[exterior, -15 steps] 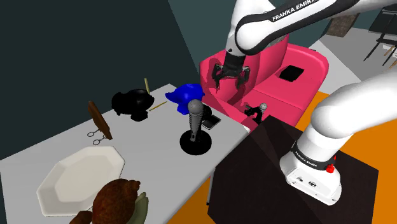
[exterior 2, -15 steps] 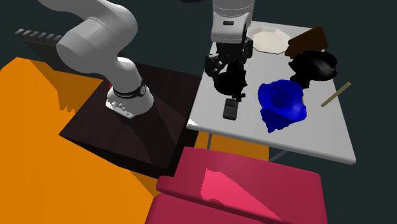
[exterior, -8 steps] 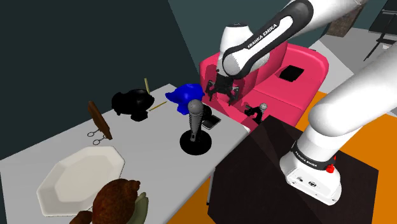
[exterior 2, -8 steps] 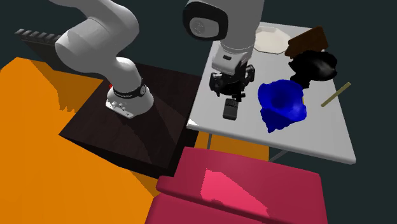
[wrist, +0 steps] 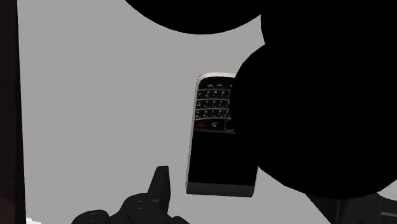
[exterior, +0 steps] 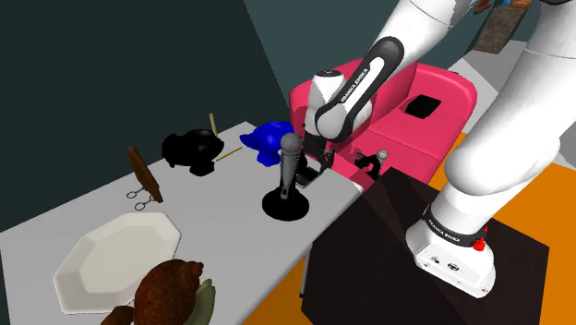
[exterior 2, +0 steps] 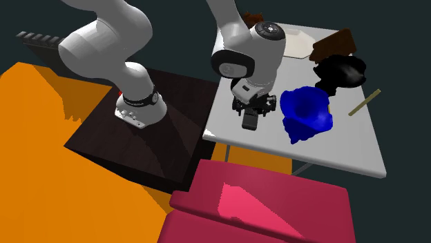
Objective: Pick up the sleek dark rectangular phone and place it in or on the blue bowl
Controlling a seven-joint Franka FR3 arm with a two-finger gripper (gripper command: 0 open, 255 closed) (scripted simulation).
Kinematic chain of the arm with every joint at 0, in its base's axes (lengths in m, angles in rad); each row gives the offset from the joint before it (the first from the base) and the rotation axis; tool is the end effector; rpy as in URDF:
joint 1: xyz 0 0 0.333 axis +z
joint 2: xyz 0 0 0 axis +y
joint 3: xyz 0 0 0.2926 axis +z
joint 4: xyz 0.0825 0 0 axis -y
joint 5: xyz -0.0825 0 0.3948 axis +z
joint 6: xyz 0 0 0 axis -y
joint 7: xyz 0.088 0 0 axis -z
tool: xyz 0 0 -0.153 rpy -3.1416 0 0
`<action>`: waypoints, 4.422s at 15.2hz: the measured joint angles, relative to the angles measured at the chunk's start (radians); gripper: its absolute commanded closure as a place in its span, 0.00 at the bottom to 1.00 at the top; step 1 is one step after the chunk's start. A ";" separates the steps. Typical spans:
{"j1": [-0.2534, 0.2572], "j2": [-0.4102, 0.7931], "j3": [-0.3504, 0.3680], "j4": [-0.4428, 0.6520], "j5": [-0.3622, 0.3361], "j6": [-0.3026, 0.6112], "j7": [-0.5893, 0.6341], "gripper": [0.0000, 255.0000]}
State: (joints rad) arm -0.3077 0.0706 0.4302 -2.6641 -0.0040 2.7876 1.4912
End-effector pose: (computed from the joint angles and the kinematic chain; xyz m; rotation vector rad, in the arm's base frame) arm 0.4283 0.0580 0.1439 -2.3877 1.9444 -0.0322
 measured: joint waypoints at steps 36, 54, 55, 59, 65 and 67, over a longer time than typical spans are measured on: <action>-0.003 -0.042 0.020 0.010 0.047 -0.052 -0.013 1.00; -0.006 -0.268 -0.050 -0.019 0.371 -0.227 0.009 0.00; -0.006 -0.282 -0.074 -0.058 0.472 -0.197 0.061 0.00; 0.016 -0.270 -0.111 -0.126 0.713 -0.103 0.138 0.00; 0.042 -0.168 -0.106 -0.113 0.798 -0.010 0.089 0.00; 0.043 -0.161 -0.106 -0.112 0.804 -0.004 0.085 0.00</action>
State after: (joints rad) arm -0.2643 -0.0904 0.3244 -2.7759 0.7998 2.7840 1.5763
